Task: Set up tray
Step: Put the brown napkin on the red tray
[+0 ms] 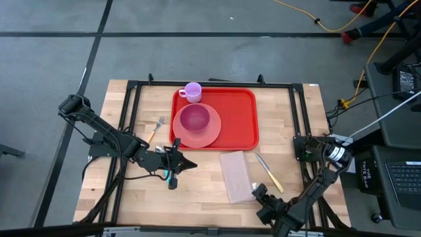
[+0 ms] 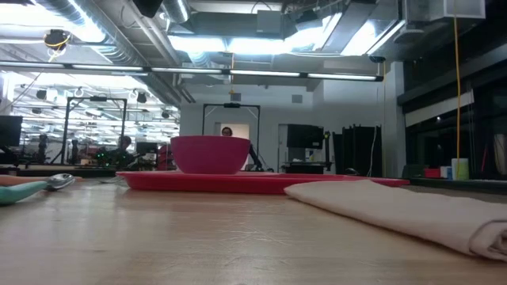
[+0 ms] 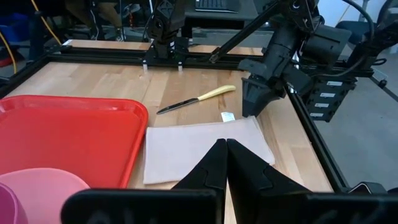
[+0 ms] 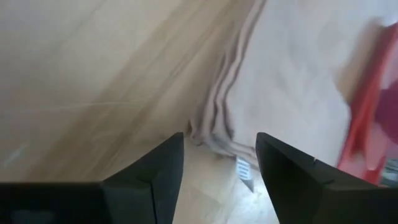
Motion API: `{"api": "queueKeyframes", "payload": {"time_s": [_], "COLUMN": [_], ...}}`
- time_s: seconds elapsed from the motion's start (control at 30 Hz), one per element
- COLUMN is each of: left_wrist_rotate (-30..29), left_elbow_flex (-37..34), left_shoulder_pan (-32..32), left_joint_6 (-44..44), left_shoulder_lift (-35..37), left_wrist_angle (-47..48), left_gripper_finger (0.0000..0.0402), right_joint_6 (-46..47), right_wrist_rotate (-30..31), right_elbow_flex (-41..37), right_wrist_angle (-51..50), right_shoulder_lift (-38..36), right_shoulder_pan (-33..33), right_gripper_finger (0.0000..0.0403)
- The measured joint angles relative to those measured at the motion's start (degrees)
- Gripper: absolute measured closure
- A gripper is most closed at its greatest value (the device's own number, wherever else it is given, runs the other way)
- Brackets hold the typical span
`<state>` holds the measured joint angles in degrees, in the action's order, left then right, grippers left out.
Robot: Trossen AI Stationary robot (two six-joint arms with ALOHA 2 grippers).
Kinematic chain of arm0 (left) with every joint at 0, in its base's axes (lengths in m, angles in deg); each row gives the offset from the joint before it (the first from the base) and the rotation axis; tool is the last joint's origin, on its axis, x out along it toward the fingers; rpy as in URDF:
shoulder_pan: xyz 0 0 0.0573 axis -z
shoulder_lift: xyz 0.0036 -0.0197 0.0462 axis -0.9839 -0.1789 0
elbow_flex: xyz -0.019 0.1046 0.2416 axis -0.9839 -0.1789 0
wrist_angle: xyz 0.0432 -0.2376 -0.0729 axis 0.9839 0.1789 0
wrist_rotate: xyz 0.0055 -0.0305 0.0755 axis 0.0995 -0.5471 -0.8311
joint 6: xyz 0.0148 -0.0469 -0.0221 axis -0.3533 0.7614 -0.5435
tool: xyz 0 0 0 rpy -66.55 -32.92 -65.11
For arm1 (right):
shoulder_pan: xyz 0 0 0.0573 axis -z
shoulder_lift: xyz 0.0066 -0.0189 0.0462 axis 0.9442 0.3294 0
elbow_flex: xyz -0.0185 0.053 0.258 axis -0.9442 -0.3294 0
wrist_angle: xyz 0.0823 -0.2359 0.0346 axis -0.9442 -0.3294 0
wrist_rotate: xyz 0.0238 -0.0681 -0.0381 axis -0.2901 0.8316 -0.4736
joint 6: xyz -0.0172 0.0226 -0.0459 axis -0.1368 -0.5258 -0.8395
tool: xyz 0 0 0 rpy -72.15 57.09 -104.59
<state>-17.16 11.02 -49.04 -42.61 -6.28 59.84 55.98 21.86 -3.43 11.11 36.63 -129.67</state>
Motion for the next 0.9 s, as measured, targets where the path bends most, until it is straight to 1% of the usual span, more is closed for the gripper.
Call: {"api": "queueKeyframes", "payload": {"time_s": [0.07,0.3,0.5,0.67,0.9], "left_wrist_rotate": [0.0,0.11,0.09,0.09,0.09], "left_elbow_flex": [0.0,0.0,0.0,0.0,0.0], "left_shoulder_pan": [0.0,0.0,0.0,0.0,0.0], "left_joint_6": [-0.01,-0.03,-0.07,-0.08,-0.08], "left_shoulder_lift": [0.0,0.0,0.0,0.0,0.0], "left_wrist_angle": [0.02,0.03,0.06,0.13,0.17], "left_gripper_finger": [0.0396,0.04,0.0396,0.04,0.0396], "right_joint_6": [-0.52,-4.9,-6.29,-12.09,-13.53], "right_wrist_rotate": [-1.69,-1.75,1.34,1.9,2.75], "right_elbow_flex": [-0.06,-2.42,-2.76,-2.8,-2.84], "right_wrist_angle": [1.17,5.15,5.68,6.9,7.36], "right_shoulder_lift": [-0.03,-0.58,-0.33,-0.23,-0.15], "right_shoulder_pan": [0.47,1.25,1.22,1.32,1.58], "right_gripper_finger": [0.0199,0.0199,0.0199,0.0199,0.0199]}}
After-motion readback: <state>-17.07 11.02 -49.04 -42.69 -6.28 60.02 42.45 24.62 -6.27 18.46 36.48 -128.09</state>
